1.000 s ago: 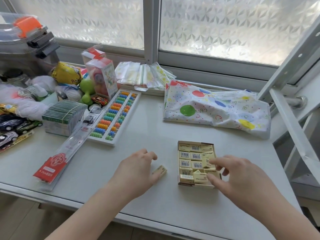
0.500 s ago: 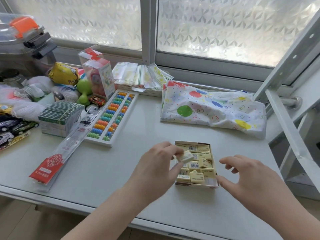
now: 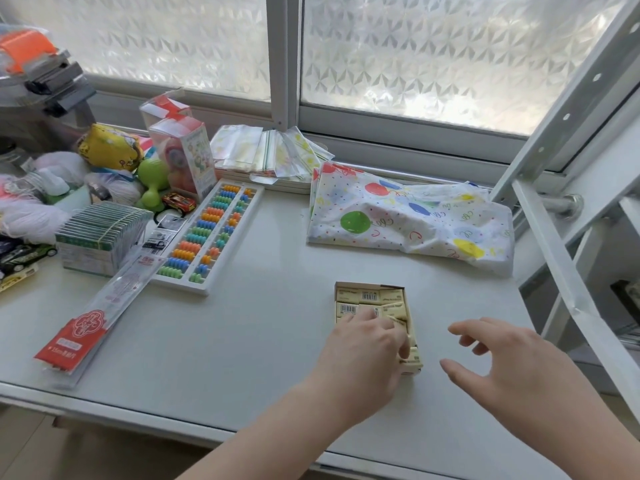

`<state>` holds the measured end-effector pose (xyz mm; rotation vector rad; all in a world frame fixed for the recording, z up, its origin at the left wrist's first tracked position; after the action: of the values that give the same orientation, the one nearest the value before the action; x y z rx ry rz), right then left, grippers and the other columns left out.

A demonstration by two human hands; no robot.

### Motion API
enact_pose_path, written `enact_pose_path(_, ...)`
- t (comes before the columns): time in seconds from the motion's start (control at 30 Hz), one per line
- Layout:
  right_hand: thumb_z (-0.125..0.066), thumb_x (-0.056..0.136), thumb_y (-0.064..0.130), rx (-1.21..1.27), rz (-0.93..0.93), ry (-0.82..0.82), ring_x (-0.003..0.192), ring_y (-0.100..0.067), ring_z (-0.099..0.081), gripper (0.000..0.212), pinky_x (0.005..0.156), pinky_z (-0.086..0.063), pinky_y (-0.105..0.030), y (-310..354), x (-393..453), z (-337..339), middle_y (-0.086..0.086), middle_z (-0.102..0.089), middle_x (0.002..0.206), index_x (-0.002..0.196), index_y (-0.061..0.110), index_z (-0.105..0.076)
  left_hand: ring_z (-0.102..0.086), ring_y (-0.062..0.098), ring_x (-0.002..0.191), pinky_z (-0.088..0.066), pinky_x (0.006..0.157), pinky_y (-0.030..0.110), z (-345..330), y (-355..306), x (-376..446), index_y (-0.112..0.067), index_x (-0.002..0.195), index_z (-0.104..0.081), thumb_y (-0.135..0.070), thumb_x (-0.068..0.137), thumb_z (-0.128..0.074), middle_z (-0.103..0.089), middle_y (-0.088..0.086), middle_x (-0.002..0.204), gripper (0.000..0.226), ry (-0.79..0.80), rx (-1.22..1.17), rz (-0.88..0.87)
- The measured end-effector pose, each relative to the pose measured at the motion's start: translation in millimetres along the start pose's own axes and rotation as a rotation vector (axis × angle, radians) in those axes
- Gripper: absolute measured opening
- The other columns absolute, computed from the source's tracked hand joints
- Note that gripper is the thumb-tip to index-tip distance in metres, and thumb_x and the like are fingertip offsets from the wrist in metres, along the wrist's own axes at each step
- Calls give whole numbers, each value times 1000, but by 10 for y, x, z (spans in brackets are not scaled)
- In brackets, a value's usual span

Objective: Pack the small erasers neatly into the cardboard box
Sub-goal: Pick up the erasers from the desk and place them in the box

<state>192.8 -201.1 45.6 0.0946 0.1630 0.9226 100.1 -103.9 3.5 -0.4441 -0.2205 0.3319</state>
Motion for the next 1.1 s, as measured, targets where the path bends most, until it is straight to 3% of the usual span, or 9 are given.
enact_pose_path(0.23,-57,79,50,13,13,39,94,-1,-56,38,77,-47,-25,74,28,-66,20,-58,97,115,38,-54,-47,19,106,-39,94,30,64,65,-20,-25,107,-65,-28,85,-54,-59,-3,111,24,-18,-56,5)
enact_pose_path(0.4,-58,80,44,71,38,17,99,-6,-57,37,82,-47,-28,172,188,-9,16,-61,102,115,33,-57,-48,16,106,-40,97,33,423,586,47,-29,113,-63,-28,85,-57,-58,-5,112,28,-169,-40,186)
enact_pose_path(0.53,-59,82,37,100,120,2,102,-13,-56,32,84,-45,-31,374,490,-34,9,-62,106,113,28,-59,-45,17,111,-37,98,33,489,872,213,-29,114,-63,-31,86,-59,-56,-4,117,28,-101,56,283)
enact_pose_path(0.73,-57,85,28,70,230,76,109,-19,-52,27,89,-44,-32,707,963,-333,0,-60,109,110,22,-64,-42,18,116,-33,95,32,304,792,405,-30,111,-67,-28,87,-58,-57,-3,117,26,-16,155,243)
enact_pose_path(0.8,-56,85,24,43,245,114,103,-21,-54,23,82,-44,-32,785,1057,-428,-3,-61,103,104,19,-68,-43,19,116,-34,94,32,285,793,420,-28,110,-69,-27,87,-56,-58,-2,116,26,-10,178,241)
enact_pose_path(0.87,-55,84,23,5,260,126,90,-24,-53,16,69,-40,-31,830,1129,-495,-6,-58,90,85,14,-69,-43,20,115,-35,93,32,278,822,419,-26,107,-71,-28,86,-57,-58,-1,115,25,-7,182,247)
enact_pose_path(0.97,-59,80,22,-15,265,155,72,-25,-49,29,55,-32,-27,851,1201,-549,-1,-47,66,53,20,-49,-44,19,113,-39,95,33,266,860,410,-24,104,-72,-28,84,-60,-58,-1,114,23,7,166,258)
enact_pose_path(1.03,-61,79,21,-12,260,183,66,-26,-48,36,52,-32,-25,861,1234,-548,1,-40,57,48,21,-43,-44,18,113,-40,95,33,253,869,418,-24,104,-71,-30,85,-60,-57,-1,114,23,21,177,263)
enact_pose_path(1.1,-64,77,20,-29,278,203,64,-26,-48,27,55,-36,-27,896,1257,-527,2,-40,54,53,19,-50,-44,18,113,-41,94,33,240,878,430,-24,105,-71,-32,85,-60,-57,-1,114,24,37,187,268)
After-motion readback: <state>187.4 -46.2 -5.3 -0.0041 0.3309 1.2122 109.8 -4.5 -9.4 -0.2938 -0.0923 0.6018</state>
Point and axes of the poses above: each hand's wrist, its own x-axis towards the middle knuckle, its own z-axis out of the back of the hand, y = z × x, the point moved 6 cm from there along x, towards the middle knuckle
